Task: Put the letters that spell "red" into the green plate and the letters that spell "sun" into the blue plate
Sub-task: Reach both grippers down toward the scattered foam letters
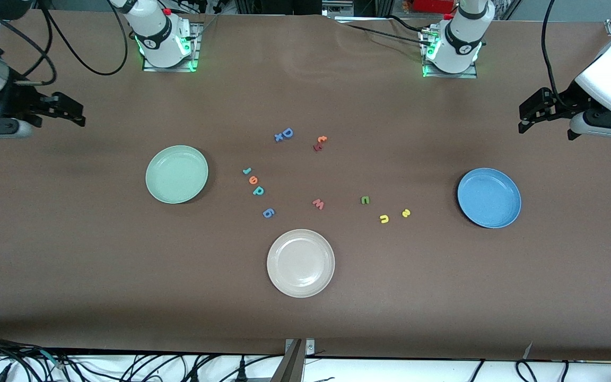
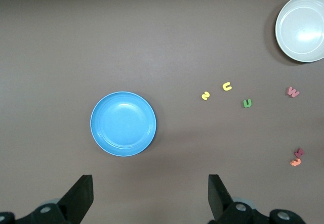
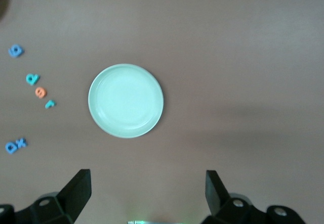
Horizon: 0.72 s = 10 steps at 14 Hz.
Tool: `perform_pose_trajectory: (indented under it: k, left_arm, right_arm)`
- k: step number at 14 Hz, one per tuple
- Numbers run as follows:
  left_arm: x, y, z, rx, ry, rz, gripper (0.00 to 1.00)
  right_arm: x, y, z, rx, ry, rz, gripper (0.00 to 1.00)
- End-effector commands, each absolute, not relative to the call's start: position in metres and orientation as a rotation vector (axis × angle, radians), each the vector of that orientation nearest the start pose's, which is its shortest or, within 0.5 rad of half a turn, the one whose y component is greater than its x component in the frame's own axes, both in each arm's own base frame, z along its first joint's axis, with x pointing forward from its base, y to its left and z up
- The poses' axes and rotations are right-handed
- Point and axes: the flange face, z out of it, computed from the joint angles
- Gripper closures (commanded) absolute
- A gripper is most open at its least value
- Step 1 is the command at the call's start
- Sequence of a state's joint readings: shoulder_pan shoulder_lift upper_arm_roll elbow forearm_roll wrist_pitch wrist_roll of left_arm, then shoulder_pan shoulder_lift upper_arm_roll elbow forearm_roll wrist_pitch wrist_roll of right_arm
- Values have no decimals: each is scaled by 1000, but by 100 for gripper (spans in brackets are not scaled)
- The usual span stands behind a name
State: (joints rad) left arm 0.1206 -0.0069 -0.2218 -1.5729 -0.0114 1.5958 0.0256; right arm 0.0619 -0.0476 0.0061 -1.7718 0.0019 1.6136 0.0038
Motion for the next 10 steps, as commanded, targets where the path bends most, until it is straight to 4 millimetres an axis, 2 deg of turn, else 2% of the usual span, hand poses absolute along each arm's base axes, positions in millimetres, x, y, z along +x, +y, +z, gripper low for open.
perform_pose_trajectory:
  k: [1, 4, 6, 8, 9, 10]
  left_arm:
    - [550, -54, 641, -3166, 229, -67, 0]
    - [549, -55, 643, -3166, 225, -71, 0]
    - [548, -57, 637, -3200, 227, -40, 0]
    - [548, -66, 627, -3230, 212, 6, 0]
    - [550, -81, 617, -3229, 178, 38, 0]
    - [552, -92, 606, -3229, 60, 77, 0]
  right_arm:
    - [535, 87, 551, -3150, -195, 209, 0]
    - [533, 150, 533, -3163, -181, 227, 0]
    - [533, 192, 519, -3177, -70, 187, 0]
    - [533, 227, 499, -3179, -42, 168, 0]
    - [534, 241, 487, -3182, -8, 169, 0]
    - [535, 255, 471, -3183, 24, 163, 0]
